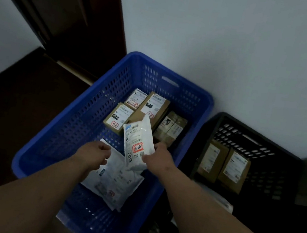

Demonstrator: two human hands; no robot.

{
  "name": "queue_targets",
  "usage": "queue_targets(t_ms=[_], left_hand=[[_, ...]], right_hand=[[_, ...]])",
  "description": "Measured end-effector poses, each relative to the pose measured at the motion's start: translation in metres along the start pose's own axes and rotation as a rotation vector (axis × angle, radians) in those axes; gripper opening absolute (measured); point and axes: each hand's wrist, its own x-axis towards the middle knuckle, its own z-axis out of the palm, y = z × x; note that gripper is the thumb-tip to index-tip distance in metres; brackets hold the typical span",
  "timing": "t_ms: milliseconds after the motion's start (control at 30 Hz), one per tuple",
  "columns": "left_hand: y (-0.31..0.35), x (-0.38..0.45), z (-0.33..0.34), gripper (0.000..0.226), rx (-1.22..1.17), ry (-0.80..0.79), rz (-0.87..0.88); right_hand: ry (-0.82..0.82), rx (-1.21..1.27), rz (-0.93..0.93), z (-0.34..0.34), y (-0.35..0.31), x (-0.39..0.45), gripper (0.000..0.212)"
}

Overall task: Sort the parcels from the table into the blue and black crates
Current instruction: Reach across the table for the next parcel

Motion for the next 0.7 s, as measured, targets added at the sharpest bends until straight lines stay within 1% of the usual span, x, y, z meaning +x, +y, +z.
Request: queue_targets(t_ms=[100, 200, 267, 333, 467, 567, 700], left_hand=[[-0.004, 0.031, -0.01, 0.007, 0.081, -0.046, -0.003], [-0.009, 0.061, -0.023, 0.013, 0.181, -0.105, 0.006], [-0.012, 0.079, -0.03, 0.008, 0.25, -0.154, 0.005], [-0.015, 0.098, -0.036, 0.008, 0.296, -0.186, 0.001], [-0.022, 0.13, -0.035, 0.02, 0.349, -0.228, -0.04], [-0.03, 0.149, -0.021, 0.013, 0.344, -0.262, -0.074], [-0.037, 0.166, 0.001, 0.015, 0.37, -0.31, -0.065]], right_hand=[[-0.016, -0.087, 0.053, 0.019, -0.001, 0.021, 0.046], [-0.03, -0.16, 0.093, 0.041, 0.003, 0.043, 0.043], [-0.013, -0.21, 0.12, 0.055, 0.006, 0.058, 0.039], [0.021, -0.228, 0.153, 0.069, 0.012, 0.074, 0.033], [0.082, -0.131, 0.249, 0.089, 0.027, 0.098, 0.032], [0.154, 0.004, 0.384, 0.095, 0.04, 0.114, 0.035], [0.249, 0.2, 0.598, 0.103, 0.061, 0.14, 0.039]])
